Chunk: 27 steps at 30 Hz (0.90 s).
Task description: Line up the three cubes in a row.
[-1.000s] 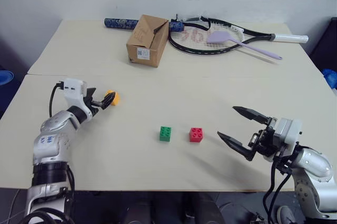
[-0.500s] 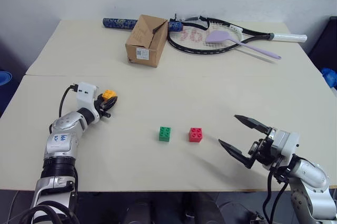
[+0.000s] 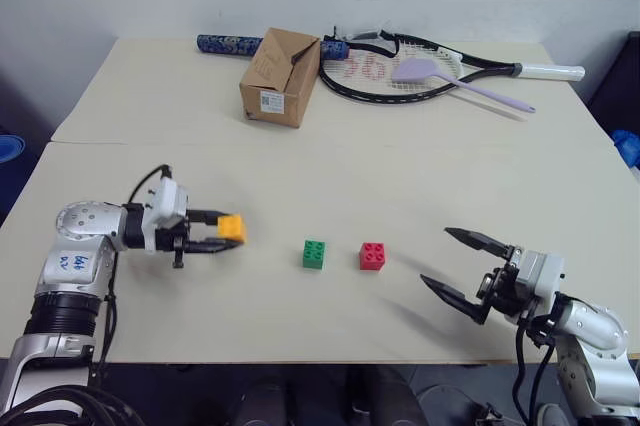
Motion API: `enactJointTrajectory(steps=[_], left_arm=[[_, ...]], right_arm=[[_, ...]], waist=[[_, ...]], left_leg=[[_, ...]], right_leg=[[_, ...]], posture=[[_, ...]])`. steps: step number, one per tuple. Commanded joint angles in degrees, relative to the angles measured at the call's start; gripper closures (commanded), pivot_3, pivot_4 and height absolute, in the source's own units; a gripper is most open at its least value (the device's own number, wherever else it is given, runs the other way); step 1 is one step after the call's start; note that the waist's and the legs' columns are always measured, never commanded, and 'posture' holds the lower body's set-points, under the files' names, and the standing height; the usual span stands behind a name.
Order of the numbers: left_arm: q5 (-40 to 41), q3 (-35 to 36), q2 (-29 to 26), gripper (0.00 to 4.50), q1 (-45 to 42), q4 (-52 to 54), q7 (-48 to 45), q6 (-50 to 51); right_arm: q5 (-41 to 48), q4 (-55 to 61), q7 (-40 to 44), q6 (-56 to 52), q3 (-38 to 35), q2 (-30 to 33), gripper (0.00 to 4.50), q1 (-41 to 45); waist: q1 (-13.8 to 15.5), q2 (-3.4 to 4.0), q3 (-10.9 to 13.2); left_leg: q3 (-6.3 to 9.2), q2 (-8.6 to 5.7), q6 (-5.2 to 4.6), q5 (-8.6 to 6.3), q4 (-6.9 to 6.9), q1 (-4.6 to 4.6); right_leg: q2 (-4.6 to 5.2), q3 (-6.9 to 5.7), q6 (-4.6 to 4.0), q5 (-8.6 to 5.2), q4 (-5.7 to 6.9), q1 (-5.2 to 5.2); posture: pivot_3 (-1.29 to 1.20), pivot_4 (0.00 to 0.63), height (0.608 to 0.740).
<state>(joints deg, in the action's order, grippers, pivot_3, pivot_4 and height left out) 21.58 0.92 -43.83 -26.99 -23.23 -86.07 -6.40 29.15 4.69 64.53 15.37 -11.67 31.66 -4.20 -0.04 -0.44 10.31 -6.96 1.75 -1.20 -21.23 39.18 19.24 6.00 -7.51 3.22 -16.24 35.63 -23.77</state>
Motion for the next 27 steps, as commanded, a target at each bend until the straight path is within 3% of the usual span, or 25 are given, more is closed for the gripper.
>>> enactJointTrajectory(steps=[1,9,16,21,27], left_arm=[[-1.1,-2.7,-2.5,2.98,-2.0,-4.2,-6.4,-5.3],[-3.5,-7.3,0.0,2.98,-6.7,-16.5,-6.4,-12.6],[-3.6,-10.2,2.2,2.98,-8.2,-18.6,-6.4,-12.9],[-3.0,-12.6,0.8,2.98,-8.5,-18.9,-6.4,-11.6],[-2.0,-10.2,-0.4,1.03,-8.4,-18.2,-6.4,-10.5]], right_arm=[[1.4,-0.1,1.9,0.6,-1.8,2.4,0.00,1.4],[1.9,-2.3,4.3,-0.3,-3.0,5.0,0.00,1.4],[1.8,1.6,7.0,-2.3,-0.7,5.9,0.00,-0.2],[1.9,3.0,8.1,-3.5,0.8,6.1,0.00,0.1],[2.2,2.7,8.0,-4.7,0.9,6.3,0.00,2.3]], waist=[[0.0,0.00,0.0],[0.1,0.00,0.0],[0.0,0.00,0.0],[0.0,0.00,0.0],[0.0,0.00,0.0]], left_leg=[[0.00,0.00,0.00,0.00,0.00,0.01],[0.02,-0.05,-0.13,0.00,0.00,0.05],[0.01,-0.04,-0.13,0.00,0.00,0.05],[0.01,-0.06,-0.13,0.00,0.00,0.04],[0.02,-0.03,-0.12,0.01,0.00,0.05]], right_leg=[[0.00,0.01,0.00,0.00,0.02,-0.01],[0.06,-0.06,0.02,0.01,0.12,0.00],[0.05,-0.05,0.02,0.01,0.15,0.00],[0.06,-0.05,0.02,0.01,0.16,0.01],[0.02,-0.06,0.02,0.01,0.16,0.00]], posture=[[0.00,0.150,0.740],[0.00,0.150,0.740],[0.00,0.150,0.740],[0.00,0.150,0.740],[0.00,0.150,0.740]])
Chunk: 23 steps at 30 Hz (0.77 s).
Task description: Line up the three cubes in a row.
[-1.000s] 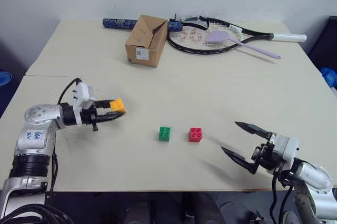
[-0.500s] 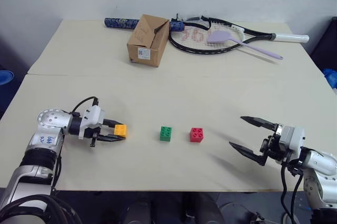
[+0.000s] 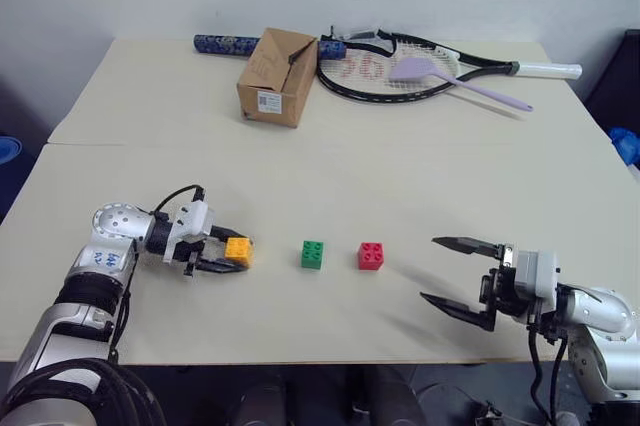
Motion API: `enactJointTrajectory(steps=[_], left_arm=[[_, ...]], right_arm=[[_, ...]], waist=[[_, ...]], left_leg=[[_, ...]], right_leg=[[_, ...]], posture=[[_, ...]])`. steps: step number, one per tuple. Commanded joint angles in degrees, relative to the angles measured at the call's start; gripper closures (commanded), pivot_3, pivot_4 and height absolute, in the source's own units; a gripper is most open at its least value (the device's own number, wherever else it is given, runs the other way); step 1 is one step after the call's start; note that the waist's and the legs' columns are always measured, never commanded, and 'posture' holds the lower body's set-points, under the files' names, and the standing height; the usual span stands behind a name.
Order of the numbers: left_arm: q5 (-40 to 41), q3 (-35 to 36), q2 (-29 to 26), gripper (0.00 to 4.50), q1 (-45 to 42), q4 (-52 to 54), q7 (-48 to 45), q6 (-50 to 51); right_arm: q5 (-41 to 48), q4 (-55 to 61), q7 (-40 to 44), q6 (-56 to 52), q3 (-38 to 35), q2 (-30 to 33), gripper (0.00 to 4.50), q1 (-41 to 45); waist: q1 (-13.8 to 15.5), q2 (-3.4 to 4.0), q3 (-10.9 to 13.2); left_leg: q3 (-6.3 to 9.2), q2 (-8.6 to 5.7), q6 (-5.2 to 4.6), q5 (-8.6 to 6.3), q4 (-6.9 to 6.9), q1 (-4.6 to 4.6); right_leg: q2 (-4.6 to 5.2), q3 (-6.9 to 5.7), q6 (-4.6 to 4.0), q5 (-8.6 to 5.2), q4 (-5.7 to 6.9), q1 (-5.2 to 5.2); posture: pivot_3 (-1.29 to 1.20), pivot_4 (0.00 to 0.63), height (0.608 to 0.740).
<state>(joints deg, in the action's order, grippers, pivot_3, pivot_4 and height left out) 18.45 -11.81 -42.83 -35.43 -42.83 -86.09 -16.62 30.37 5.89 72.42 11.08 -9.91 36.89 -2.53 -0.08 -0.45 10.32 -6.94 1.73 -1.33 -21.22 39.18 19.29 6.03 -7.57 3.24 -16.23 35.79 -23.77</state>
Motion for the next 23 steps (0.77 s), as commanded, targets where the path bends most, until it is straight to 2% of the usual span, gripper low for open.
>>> enactJointTrajectory(steps=[1,3,7,12,16,19,23], left_arm=[[2.1,3.8,-2.0,0.72,0.8,2.9,-6.0,0.4],[3.4,6.1,-3.6,0.16,3.1,6.1,-5.1,1.4],[5.8,13.3,-8.0,0.16,12.6,12.1,0.4,3.6],[5.0,23.5,-10.4,0.16,25.3,17.3,8.7,2.5],[7.3,33.5,-10.1,0.16,35.0,24.6,17.0,7.1],[6.6,35.2,-9.6,0.16,37.8,28.7,19.5,9.7],[6.6,34.9,-9.8,0.16,39.2,31.9,18.3,11.6]], right_arm=[[1.2,1.6,0.4,-0.5,-1.2,1.3,0.00,0.8],[2.0,2.0,0.8,-1.0,-1.9,2.1,0.00,1.1],[2.9,2.6,2.0,-3.7,-3.7,5.3,0.00,-0.2],[2.3,1.3,3.4,-4.6,-5.4,8.8,0.00,-2.1],[2.0,-2.0,5.0,-3.0,-8.5,11.5,0.00,1.3],[2.3,-3.4,5.9,-3.1,-9.4,13.0,0.00,3.2],[2.0,-4.5,7.2,-3.1,-9.6,13.5,0.00,4.0]], waist=[[0.0,0.00,0.0],[-0.1,0.00,0.0],[-0.5,0.06,0.0],[-0.1,0.07,0.0],[0.1,0.11,0.1],[0.4,0.22,0.2],[0.8,0.24,0.2]], left_leg=[[0.00,0.00,0.00,0.00,0.00,0.00],[0.01,0.00,0.00,0.00,0.00,0.02],[0.01,0.05,0.04,-0.03,-0.01,0.00],[0.06,0.02,0.00,-0.04,-0.02,-0.02],[0.08,0.00,-0.04,-0.11,-0.02,-0.02],[0.11,-0.07,-0.08,-0.17,-0.02,-0.04],[0.14,-0.06,-0.02,-0.19,-0.09,-0.03]], right_leg=[[0.00,0.00,0.00,0.00,0.00,0.00],[0.01,0.00,0.00,0.00,-0.02,0.00],[0.01,0.03,0.00,0.00,-0.03,-0.01],[0.16,0.02,-0.01,0.00,-0.24,0.00],[0.25,0.02,-0.01,0.00,-0.25,-0.01],[0.36,0.01,-0.01,0.00,-0.25,0.00],[0.37,-0.06,-0.03,-0.02,-0.26,-0.02]], posture=[[0.00,0.150,0.740],[0.00,0.150,0.740],[0.00,0.150,0.740],[0.00,0.150,0.740],[0.00,0.150,0.740],[0.00,0.150,0.740],[0.00,0.150,0.740]])
